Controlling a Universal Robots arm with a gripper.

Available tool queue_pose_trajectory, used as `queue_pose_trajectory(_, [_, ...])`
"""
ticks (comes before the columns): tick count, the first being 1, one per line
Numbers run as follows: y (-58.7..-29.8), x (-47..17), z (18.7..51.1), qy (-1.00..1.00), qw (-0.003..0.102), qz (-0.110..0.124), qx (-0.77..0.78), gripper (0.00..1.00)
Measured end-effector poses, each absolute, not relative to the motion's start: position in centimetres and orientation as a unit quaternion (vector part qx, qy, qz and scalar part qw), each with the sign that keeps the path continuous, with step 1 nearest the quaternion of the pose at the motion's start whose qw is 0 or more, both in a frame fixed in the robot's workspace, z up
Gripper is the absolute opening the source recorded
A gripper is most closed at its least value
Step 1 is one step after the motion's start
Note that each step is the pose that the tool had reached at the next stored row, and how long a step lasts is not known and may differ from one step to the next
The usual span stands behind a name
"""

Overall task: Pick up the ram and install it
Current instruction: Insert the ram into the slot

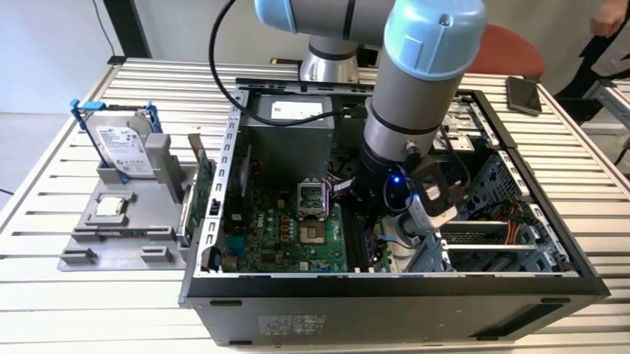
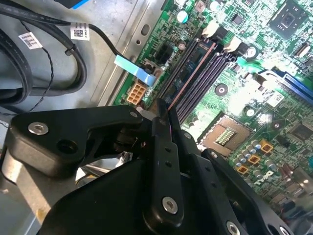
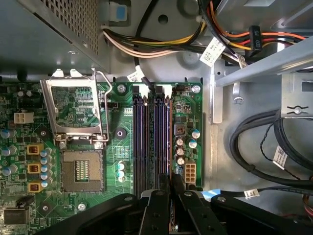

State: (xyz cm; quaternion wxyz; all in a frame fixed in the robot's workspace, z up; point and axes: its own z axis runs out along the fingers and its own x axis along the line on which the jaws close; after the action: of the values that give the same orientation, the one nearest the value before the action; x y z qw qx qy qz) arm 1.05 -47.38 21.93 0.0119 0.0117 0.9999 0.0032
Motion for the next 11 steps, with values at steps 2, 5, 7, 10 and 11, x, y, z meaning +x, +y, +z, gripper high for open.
queue_pose_trajectory(2, [-47.38, 1.05, 21.79, 1.000, 0.012, 0.003, 0.012, 0.00])
queue_pose_trajectory(5, [-47.38, 1.05, 21.76, 1.000, 0.012, 0.003, 0.012, 0.00])
queue_pose_trajectory(7, [-47.38, 1.05, 21.76, 1.000, 0.012, 0.003, 0.012, 0.00])
queue_pose_trajectory(10, [-47.38, 1.05, 21.75, 1.000, 0.012, 0.003, 0.012, 0.00])
queue_pose_trajectory(11, [-47.38, 1.05, 21.75, 1.000, 0.012, 0.003, 0.012, 0.00])
